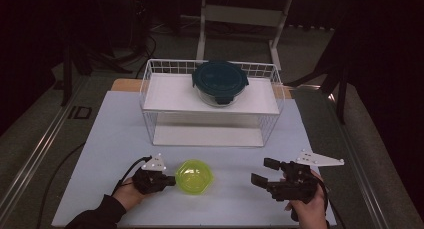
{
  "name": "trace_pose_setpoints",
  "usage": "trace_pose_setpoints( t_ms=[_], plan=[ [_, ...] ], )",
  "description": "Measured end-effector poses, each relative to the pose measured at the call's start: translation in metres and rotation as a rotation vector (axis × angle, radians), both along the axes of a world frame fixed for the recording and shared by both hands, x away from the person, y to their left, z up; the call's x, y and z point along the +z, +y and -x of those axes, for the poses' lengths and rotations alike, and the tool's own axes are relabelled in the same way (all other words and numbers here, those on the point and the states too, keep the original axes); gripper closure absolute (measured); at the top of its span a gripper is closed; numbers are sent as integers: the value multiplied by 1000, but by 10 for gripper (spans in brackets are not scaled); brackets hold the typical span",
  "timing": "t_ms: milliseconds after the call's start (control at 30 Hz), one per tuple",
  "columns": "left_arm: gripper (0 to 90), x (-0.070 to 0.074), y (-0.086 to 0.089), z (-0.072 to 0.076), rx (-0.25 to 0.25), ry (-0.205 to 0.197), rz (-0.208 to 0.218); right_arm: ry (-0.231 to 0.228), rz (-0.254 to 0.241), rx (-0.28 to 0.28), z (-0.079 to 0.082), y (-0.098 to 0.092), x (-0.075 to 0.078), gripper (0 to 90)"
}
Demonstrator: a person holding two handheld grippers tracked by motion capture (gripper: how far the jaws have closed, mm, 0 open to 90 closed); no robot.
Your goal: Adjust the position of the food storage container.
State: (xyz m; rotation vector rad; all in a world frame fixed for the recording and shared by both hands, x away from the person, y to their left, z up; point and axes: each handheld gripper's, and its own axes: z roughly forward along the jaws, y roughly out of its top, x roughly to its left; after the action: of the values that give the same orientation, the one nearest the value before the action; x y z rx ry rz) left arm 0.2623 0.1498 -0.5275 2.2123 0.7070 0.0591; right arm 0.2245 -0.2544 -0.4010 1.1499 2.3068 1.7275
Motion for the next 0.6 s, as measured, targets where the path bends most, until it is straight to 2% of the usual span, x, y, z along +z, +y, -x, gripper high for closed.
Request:
trace_pose_setpoints(
  t_ms=[367,467,600],
  plan=[
    [884,-2,-27,5,-45,10,14,0,0,-1,0,-1,0,158],
    [884,-3,-29,10,-46,12,-10,1,-1,-2,0,-2,0,158],
    [884,-1,-33,20,-57,11,4,0,-1,-5,0,-2,0,158]
  ],
)
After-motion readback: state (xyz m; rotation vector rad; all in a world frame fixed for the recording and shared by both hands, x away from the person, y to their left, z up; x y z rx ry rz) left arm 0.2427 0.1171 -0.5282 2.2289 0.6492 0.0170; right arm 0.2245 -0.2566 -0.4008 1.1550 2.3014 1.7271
